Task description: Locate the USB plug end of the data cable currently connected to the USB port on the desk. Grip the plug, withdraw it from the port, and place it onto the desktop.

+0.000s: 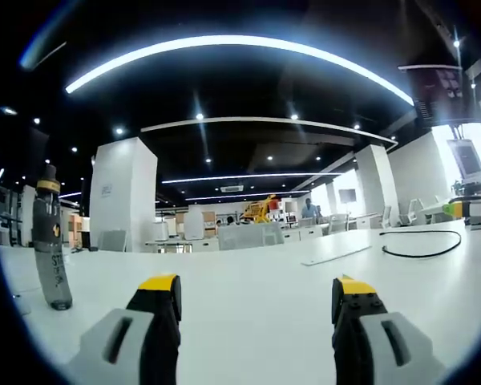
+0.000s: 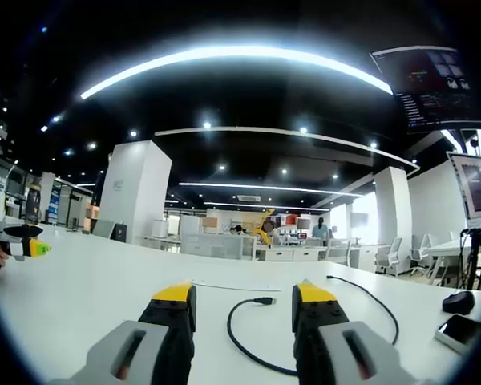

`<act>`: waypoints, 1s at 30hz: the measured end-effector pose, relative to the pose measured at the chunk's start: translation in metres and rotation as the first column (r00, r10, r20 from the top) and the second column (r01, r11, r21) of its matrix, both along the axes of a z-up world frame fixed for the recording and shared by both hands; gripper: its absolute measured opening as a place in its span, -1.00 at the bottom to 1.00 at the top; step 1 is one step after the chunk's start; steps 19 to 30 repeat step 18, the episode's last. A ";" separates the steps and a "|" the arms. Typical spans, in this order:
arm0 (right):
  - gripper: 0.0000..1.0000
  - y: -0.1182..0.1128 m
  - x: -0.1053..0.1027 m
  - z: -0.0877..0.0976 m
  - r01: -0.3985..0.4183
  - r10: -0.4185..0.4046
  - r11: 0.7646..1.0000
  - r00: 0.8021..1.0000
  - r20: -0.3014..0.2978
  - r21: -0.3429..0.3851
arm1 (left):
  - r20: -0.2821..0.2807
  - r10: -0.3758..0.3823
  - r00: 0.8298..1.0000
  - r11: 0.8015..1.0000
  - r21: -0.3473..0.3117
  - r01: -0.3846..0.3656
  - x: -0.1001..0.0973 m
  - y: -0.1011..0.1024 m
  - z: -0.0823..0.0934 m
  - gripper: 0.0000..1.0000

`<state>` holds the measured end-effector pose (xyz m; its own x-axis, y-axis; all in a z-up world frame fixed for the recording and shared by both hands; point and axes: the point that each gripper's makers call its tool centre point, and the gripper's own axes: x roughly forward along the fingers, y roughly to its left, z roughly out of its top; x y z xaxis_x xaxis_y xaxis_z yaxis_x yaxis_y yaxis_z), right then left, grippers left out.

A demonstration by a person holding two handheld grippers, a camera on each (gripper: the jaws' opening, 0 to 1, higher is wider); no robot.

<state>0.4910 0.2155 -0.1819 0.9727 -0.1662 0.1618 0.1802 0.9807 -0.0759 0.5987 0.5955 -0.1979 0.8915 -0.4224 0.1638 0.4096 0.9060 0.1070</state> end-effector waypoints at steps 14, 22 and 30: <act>-0.03 -0.001 -0.001 -0.001 0.001 -0.001 1.000 1.000 -0.003 -0.003 | -0.002 0.003 1.000 1.000 -0.003 -0.003 -0.001 0.000 0.000 0.53; -0.03 0.000 -0.001 -0.001 -0.001 0.001 1.000 1.000 -0.003 0.000 | 0.001 0.006 1.000 1.000 -0.002 -0.006 -0.001 0.001 0.001 0.53; -0.03 0.000 -0.001 -0.001 -0.001 0.001 1.000 1.000 -0.003 0.000 | 0.001 0.006 1.000 1.000 -0.002 -0.006 -0.001 0.001 0.001 0.53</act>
